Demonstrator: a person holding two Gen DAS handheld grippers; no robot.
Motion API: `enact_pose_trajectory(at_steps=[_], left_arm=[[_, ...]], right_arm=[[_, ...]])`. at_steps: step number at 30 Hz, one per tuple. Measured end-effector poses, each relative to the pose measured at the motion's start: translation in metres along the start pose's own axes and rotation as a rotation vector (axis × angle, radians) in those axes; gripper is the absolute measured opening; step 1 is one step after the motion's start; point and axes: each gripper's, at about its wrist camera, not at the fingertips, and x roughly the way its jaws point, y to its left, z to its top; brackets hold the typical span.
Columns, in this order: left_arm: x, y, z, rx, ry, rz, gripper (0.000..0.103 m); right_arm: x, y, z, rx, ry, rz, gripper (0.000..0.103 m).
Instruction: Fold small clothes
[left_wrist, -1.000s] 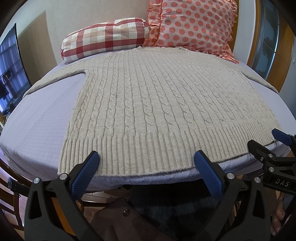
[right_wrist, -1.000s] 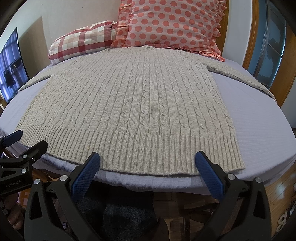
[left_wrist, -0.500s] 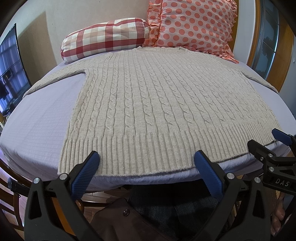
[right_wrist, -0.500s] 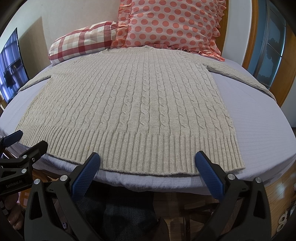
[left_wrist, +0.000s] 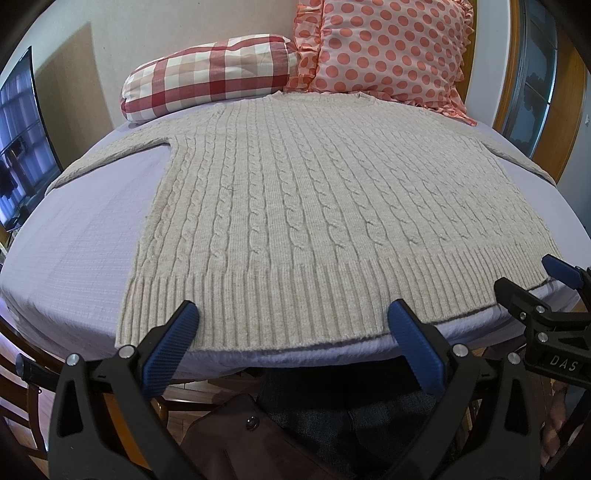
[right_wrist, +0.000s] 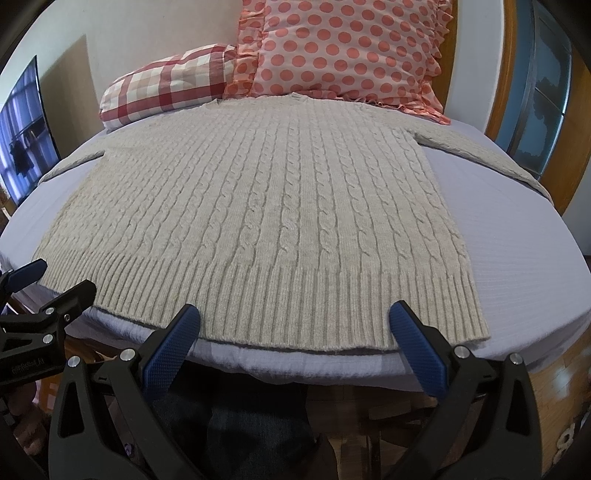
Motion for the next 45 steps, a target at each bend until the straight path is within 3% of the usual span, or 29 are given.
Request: enact_pose_trajectory(at_steps=[6,9,13,15,17,20,22,25,29,32,33,34,35,36,38,41,45], left_arm=[[0.000,-0.002,0.005,0.023,0.014,-0.014,0.101],[-0.001,0.001,0.005,0.037,0.024,-0.032,0.101],[-0.009,0.015,0.017,0.004,-0.023,-0.114,0.101],[-0.013,0.022,0.024,-0.021,-0.062,-0.133,0.101],[-0.015,0.031,0.033,-0.059,-0.105,-0.165,0.101],[-0.012,0.048,0.047,-0.136,-0.144,-0.212,0.101],[-0.007,0.061,0.055,-0.187,-0.155,-0.223,0.101],[-0.002,0.080,0.066,-0.259,-0.172,-0.222,0.101],[0.003,0.101,0.075,-0.318,-0.184,-0.202,0.101],[0.009,0.111,0.084,-0.331,-0.179,-0.168,0.101],[0.010,0.112,0.084,-0.332,-0.179,-0.163,0.101],[0.012,0.116,0.086,-0.335,-0.177,-0.153,0.101],[0.013,0.119,0.087,-0.336,-0.176,-0.148,0.101],[0.014,0.122,0.087,-0.338,-0.174,-0.142,0.101],[0.016,0.131,0.087,-0.344,-0.174,-0.124,0.101],[0.018,0.148,0.088,-0.362,-0.187,-0.086,0.101],[0.019,0.175,0.092,-0.422,-0.204,-0.064,0.101]], right_arm=[[-0.001,-0.013,0.004,-0.037,-0.041,0.085,0.102],[-0.007,-0.064,0.029,0.109,-0.072,0.116,0.102],[-0.010,-0.186,0.075,0.421,-0.142,0.106,0.102],[-0.005,-0.244,0.090,0.572,-0.172,0.090,0.095],[0.010,-0.306,0.103,0.728,-0.171,0.056,0.069],[0.042,-0.381,0.109,0.953,-0.137,0.023,0.050],[0.064,-0.419,0.107,1.086,-0.127,0.032,0.044],[0.087,-0.449,0.109,1.196,-0.145,0.022,0.042],[0.113,-0.470,0.113,1.292,-0.147,0.018,0.038],[0.113,-0.487,0.106,1.352,-0.202,0.038,0.037],[0.114,-0.490,0.106,1.361,-0.214,0.037,0.033],[0.114,-0.495,0.106,1.352,-0.211,0.011,0.015],[0.115,-0.497,0.106,1.336,-0.195,-0.021,0.009],[0.114,-0.496,0.107,1.320,-0.193,-0.049,0.009],[0.103,-0.480,0.124,1.229,-0.251,-0.097,0.008],[0.080,-0.433,0.175,0.981,-0.309,-0.140,0.008],[0.060,-0.323,0.248,0.690,-0.356,0.019,0.008]])
